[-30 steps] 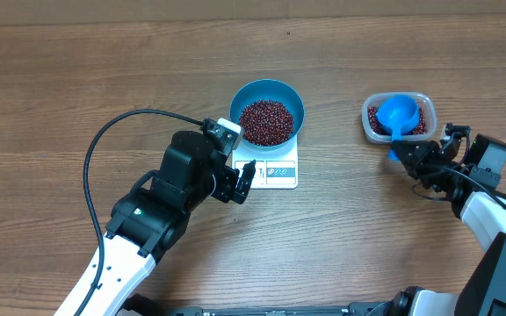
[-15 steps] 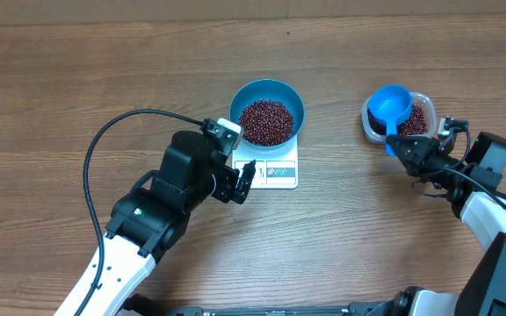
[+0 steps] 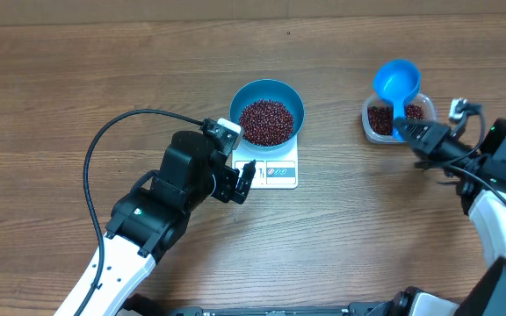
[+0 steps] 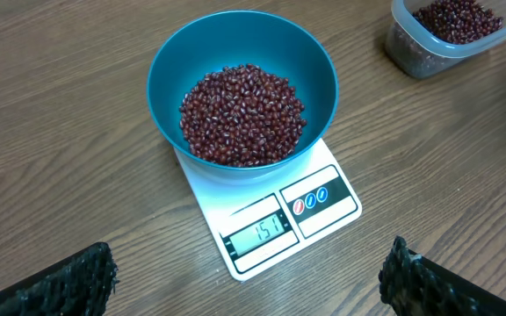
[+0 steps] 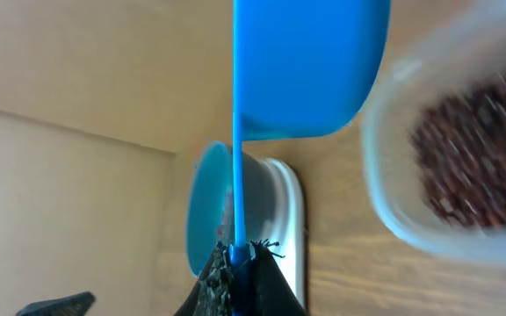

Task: Scoop item into bowl and weigh 150g on scale
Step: 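Lift the blue cup out of the container with the right gripper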

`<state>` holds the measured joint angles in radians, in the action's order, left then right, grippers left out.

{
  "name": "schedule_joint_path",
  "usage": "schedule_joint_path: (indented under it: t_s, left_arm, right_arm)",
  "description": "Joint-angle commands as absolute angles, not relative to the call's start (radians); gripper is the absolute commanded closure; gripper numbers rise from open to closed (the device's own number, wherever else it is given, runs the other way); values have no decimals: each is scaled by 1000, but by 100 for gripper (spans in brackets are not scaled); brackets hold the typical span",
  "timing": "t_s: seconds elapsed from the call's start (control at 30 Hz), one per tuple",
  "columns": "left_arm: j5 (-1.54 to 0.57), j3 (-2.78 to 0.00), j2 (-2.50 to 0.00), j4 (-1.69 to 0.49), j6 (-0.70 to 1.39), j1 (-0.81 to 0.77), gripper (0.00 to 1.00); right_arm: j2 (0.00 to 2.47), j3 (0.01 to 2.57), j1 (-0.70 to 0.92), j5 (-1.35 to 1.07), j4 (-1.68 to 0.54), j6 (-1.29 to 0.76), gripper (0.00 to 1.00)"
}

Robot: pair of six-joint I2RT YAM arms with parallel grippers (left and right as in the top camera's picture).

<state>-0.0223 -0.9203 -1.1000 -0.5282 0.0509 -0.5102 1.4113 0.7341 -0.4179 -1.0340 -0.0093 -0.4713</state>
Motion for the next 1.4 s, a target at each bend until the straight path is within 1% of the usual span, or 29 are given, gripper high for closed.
schedule_joint_path:
  t_s: [0.0, 0.17, 0.33, 0.53, 0.7, 0.93, 1.03, 1.37]
  left_arm:
    - [-23, -911, -1106, -527, 60, -511, 0]
    - [-23, -911, -1106, -527, 60, -511, 0]
    - [-23, -911, -1106, -527, 60, -511, 1]
    - [-23, -911, -1106, -527, 60, -511, 0]
    - [-23, -911, -1106, -527, 60, -511, 0]
    - [-23, -911, -1106, -527, 60, -511, 1]
    - [-23, -911, -1106, -527, 60, -511, 1]
    - [-23, -911, -1106, -527, 60, -511, 1]
  right_arm:
    - [1351, 813, -414, -1062, -9, -468, 96]
    - [1325, 902, -406, -1088, -23, -472, 96]
    - [1323, 1018, -350, -1082, -67, -471, 96]
    - [1323, 1129, -265, -993, -155, -463, 96]
    - [1324, 1194, -181, -843, -284, -407, 96]
    - [1324, 1314, -59, -581, -559, -273, 96]
    - [1324, 1364, -15, -495, -641, -232, 96]
    - [1329, 1443, 161, -210, -831, -150, 96]
